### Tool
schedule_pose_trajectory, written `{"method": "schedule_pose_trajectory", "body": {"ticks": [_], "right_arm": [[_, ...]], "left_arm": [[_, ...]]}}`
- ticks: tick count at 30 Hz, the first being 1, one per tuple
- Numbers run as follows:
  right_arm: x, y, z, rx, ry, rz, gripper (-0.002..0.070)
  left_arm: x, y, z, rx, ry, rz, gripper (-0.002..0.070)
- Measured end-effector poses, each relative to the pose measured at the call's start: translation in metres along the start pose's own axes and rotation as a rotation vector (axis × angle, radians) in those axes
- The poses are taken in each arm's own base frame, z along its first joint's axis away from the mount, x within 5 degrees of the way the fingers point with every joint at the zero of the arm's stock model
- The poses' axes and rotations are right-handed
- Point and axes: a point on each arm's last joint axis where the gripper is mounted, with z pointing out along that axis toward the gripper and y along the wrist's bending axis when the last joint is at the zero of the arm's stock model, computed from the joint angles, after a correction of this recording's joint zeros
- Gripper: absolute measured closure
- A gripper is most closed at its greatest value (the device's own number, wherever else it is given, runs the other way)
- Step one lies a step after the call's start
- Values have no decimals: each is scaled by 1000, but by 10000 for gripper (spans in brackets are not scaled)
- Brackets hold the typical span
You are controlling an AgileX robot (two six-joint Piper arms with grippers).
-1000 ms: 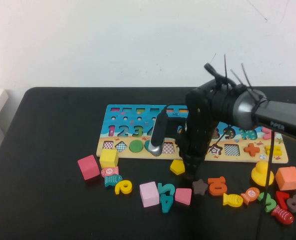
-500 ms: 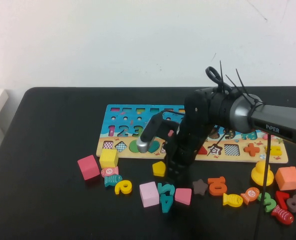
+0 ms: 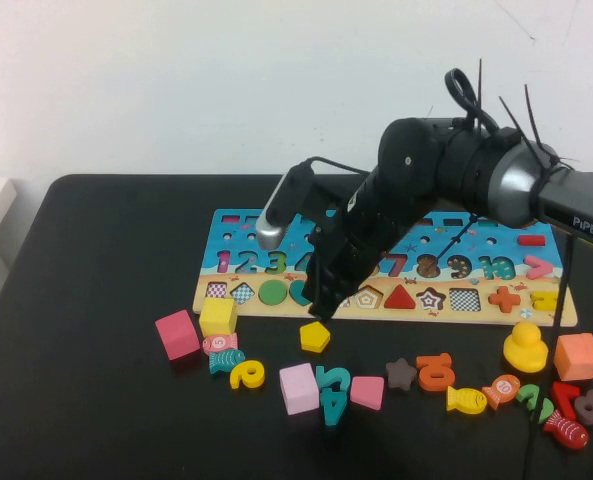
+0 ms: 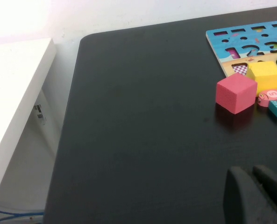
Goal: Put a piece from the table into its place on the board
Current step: Pick up the "Pentagon"
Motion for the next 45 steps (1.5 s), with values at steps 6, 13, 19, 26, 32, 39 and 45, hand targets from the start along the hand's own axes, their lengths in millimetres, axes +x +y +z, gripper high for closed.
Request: {"method": "schedule_pose_trajectory", "body": {"ticks": [6,13,19,26,32,39,45], "right_arm": [[9,1,18,-51,58,24,378],[18,0,37,-70,88,37,217],[20,-4,50,-40,71,59,209],[23,-4,56,-45,78,68,208],[28,-5,67,-54,89,78,209],[26,-6,68,-42,73,82,308],[26,-6,68,-44,71,87,314]], "left_arm": [[0,0,0,0,0,0,676],[0,0,0,0,0,0,676],[0,0,0,0,0,0,676],[0,0,0,0,0,0,676],[0,0,0,0,0,0,676],[0,0,0,0,0,0,676],[0,0,0,0,0,0,676]]}}
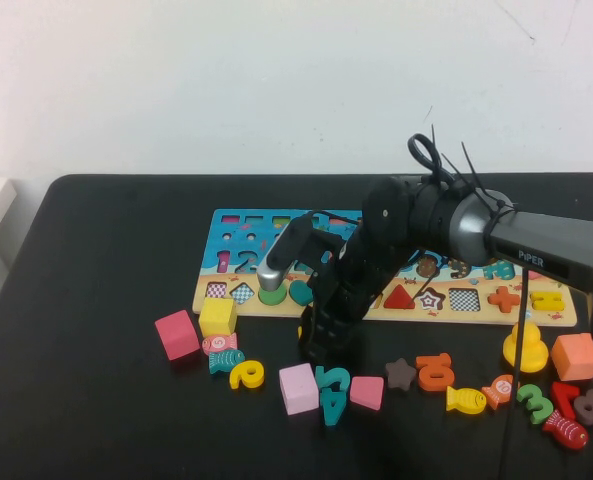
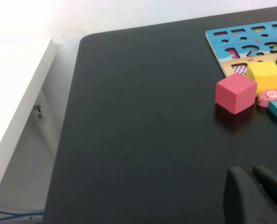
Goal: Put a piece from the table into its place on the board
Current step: Pick up the "Pentagon"
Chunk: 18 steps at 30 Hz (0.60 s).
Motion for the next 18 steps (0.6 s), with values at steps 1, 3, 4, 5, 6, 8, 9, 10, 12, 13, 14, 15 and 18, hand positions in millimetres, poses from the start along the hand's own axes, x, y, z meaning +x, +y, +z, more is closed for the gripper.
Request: {"method": "schedule_pose_trajectory", "body": {"ticks": [1,3,4,5,6,8,9,10,12,13,14,15,18], "right_arm": [[0,0,0,0,0,0,314],[0,1,0,-6,1,5,314],[0,1,0,-10,5,7,314],[1,1,0,-13,8,10,314],[1,2,-1,-20,13,11,314],[1,3,-3,-31,21,14,314],[-1,4,-7,-35,19,21,314],[-3,4,-9,-39,19,28,314],[-10,3,-17,-42,7,37,314],[-15,2,-22,-43,1,40,314],[-18,2,-25,-46,-1,38,314],[-22,2,-30,-46,-9,35,314],[-32,1,-44,-48,-26,24,314]], "left_arm": [[0,0,0,0,0,0,676],[0,0,0,0,0,0,676],[0,0,0,0,0,0,676],[0,0,0,0,0,0,676],[0,0,0,0,0,0,676],[0,0,0,0,0,0,676],[0,0,0,0,0,0,676],[0,0,0,0,0,0,676],[0,0,0,0,0,0,676],[0,0,0,0,0,0,676],[0,0,0,0,0,0,676],[0,0,0,0,0,0,676],[0,0,0,0,0,0,676]]}}
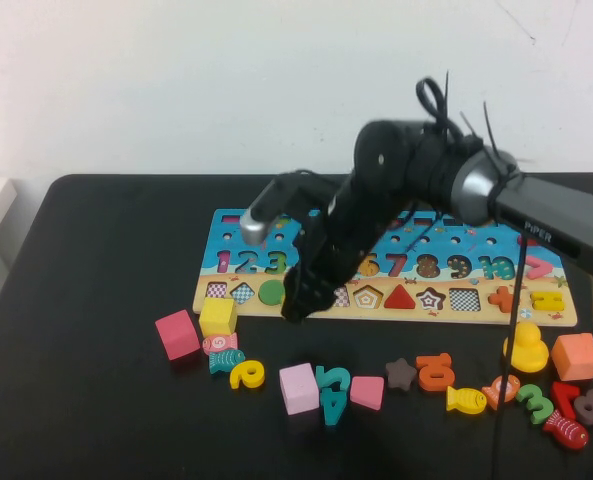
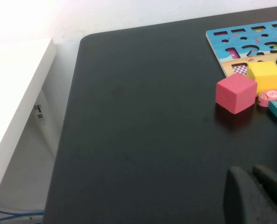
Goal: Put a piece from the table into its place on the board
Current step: Pick up the "Pentagon", then place the "five-pointed star" into the hole of the five-pointed star
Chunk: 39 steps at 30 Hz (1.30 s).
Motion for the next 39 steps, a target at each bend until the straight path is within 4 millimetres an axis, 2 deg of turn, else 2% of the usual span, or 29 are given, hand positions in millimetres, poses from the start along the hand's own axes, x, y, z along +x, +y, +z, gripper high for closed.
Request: {"method": "schedule_pose_trajectory", "body": {"ticks": [7,17,21,26,32,39], "right_arm": [[-9,4,-23,-18,37,-42,314],[9,-5,-29,77,246,-45,314],[16,-20,-34,272,315,111,314],[18,-34,-40,490,271,395,314],[12,-32,-33,462,159,587,314],[14,-33,-11,415,124,725,314]], "left_arm": [[0,0,0,0,0,0,678],[0,0,0,0,0,0,678],[0,0,0,0,0,0,678],[0,0,0,0,0,0,678],[0,0,0,0,0,0,678],[0,0,0,0,0,0,678]]}}
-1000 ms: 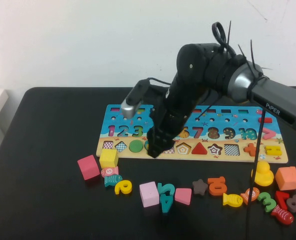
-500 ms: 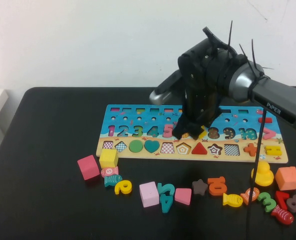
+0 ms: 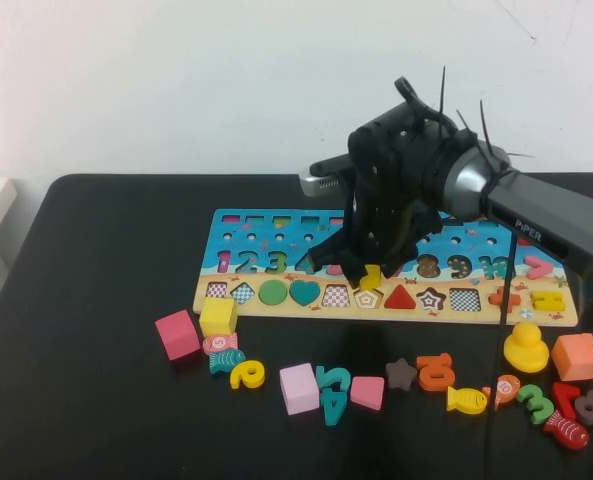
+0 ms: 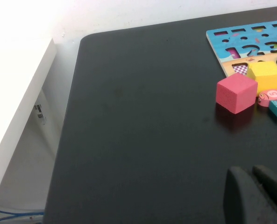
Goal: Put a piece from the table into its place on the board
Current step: Place the "five-pointed star" into the hole of the five-pointed star
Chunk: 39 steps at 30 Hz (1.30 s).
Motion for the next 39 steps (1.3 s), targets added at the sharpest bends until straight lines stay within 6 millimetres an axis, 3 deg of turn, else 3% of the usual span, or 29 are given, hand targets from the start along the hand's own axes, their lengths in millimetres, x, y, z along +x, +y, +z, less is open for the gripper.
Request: {"method": "schedule_pose_trajectory", "body": {"ticks": [12,26,39], "right_arm": [[-2,1,4,-6,-18,114,315],[-6,-1,4,13,-63,112,315],[0,-4,7,46,-3,285,315]], "left_arm": [[0,0,0,0,0,0,678],[0,0,0,0,0,0,678],[0,0,0,0,0,0,678]]}}
